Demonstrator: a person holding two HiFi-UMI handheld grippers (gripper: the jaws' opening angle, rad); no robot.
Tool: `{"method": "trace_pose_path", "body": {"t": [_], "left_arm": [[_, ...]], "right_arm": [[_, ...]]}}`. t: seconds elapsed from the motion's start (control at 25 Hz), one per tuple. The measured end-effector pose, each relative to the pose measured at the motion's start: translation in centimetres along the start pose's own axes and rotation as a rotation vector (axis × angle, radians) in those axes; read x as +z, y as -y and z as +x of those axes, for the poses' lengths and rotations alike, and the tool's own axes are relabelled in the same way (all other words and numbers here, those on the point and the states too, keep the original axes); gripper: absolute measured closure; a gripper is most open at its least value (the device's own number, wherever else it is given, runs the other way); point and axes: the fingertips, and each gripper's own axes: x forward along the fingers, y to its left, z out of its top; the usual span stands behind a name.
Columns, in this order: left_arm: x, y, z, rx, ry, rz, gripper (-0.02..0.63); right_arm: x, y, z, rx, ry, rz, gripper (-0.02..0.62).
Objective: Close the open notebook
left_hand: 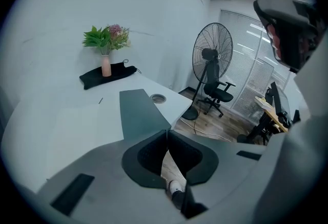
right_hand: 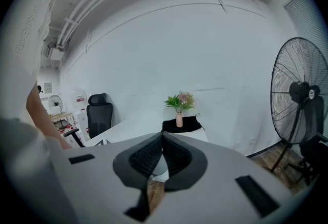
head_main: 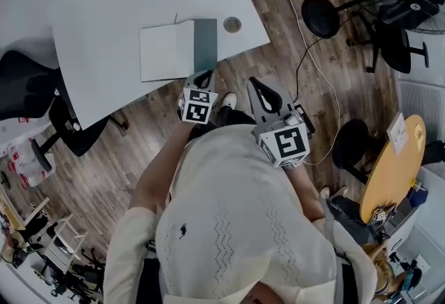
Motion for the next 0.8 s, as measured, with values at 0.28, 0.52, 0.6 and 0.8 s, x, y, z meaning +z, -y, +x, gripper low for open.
{"method": "trace_pose_path", "body": {"t": [0.28,0.52,0.6,0.8], "left_arm": [[0.7,-0.1,-1.3,-0.053,0.008,0.004,0.584],[1.3,-0.6,-2.1,-0.087,0.033,0.01,0.584],[1.3,-0.8,-2.4,-0.098,0.032,0.013,0.584],[1.4,-1.1,-3.2,-0.111,0.04,0.012,0.584]], "right_arm": [[0.5,-1.5,1.2,-0.005,-0.002,0.011,0.594],[0.8,-2.3,2.0,-0.018,0.0,0.031,0.594],[0.9,-2.8,2.4,-0.017,-0.001,0.031,0.594],[1.0,-3.8,3.1,-0.019,-0.002,0.036,0.594]]}}
